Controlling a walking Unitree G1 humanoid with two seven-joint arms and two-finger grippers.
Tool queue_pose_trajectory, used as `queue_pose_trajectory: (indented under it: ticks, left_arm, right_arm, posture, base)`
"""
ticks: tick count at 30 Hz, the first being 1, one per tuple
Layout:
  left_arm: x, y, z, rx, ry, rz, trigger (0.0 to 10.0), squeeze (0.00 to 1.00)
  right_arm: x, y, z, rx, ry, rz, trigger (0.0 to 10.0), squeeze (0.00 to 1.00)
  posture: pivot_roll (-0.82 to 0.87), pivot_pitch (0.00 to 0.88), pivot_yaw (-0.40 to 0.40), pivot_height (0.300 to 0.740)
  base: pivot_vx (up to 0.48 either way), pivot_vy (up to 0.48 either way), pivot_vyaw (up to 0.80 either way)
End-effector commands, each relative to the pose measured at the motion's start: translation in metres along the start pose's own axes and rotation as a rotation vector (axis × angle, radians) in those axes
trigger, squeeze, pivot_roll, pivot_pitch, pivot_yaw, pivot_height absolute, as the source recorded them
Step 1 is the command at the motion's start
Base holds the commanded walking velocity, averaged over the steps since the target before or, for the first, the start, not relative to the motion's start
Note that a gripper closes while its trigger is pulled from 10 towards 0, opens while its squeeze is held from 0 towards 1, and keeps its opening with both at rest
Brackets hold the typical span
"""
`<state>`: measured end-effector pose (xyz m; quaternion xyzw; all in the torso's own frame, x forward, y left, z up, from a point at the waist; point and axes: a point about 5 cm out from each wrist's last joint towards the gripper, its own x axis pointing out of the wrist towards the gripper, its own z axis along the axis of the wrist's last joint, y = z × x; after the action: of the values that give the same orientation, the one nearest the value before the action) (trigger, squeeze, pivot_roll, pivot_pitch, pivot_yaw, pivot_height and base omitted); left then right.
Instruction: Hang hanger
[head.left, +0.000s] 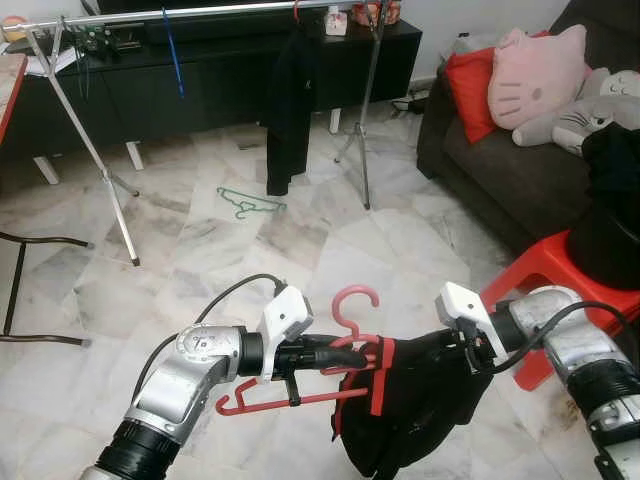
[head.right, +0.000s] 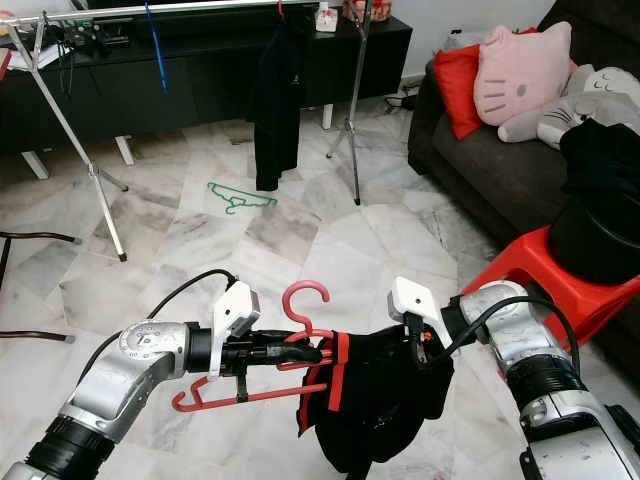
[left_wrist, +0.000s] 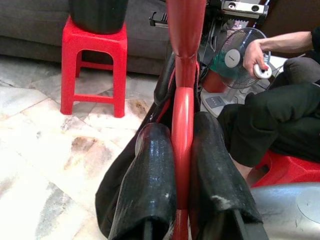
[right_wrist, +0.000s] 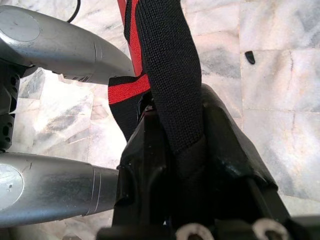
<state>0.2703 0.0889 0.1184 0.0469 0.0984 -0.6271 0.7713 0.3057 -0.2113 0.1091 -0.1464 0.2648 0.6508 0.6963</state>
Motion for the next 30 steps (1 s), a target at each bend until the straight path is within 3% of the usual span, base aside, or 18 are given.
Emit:
queue_pose_trajectory:
  ticks: [1, 14, 22, 27, 28, 30]
  left_arm:
    - [0.007, 0.0, 0.016, 0.049, -0.04, -0.041, 10.0, 1.0]
    - [-0.003, 0.0, 0.012, 0.056, 0.011, -0.062, 10.0, 1.0]
    - [-0.036, 0.024, 0.009, 0.056, -0.004, 0.2, 10.0, 1.0]
    - [-0.045, 0.029, 0.001, 0.049, -0.007, 0.326, 10.0, 1.0]
    - [-0.048, 0.033, -0.008, 0.014, -0.018, 0.4, 10.0, 1.0]
    - [-0.048, 0.035, -0.011, -0.002, -0.024, 0.43, 10.0, 1.0]
  right_arm:
    - [0.003, -0.001, 0.003, -0.008, 0.0, 0.009, 0.0, 0.0]
    - [0.002, 0.0, -0.02, 0.001, 0.123, -0.077, 0.0, 0.0]
    - [-0.003, -0.013, -0.031, 0.037, 0.127, -0.353, 0.0, 0.0]
    - [-0.002, -0.018, -0.031, 0.055, 0.092, -0.454, 0.0, 0.0]
    - [-0.001, -0.021, -0.028, 0.058, 0.064, -0.491, 0.0, 0.0]
    - [0.0, -0.022, -0.027, 0.061, 0.052, -0.502, 0.0, 0.0]
  posture:
    - [-0.06, 0.08, -0.075, 0.74]
    - [-0.06, 0.076, -0.076, 0.74]
    - [-0.05, 0.066, -0.079, 0.74]
    - [-0.05, 0.063, -0.081, 0.74]
    - [-0.05, 0.063, -0.081, 0.74]
    - [-0.05, 0.063, -0.081, 0.74]
  base:
    - [0.0, 0.0, 0.0]
    - [0.0, 0.0, 0.0]
    - [0.0, 0.0, 0.0]
    - [0.0, 0.0, 0.0]
    - [0.0, 0.0, 0.0]
    - [0.0, 0.0, 0.0]
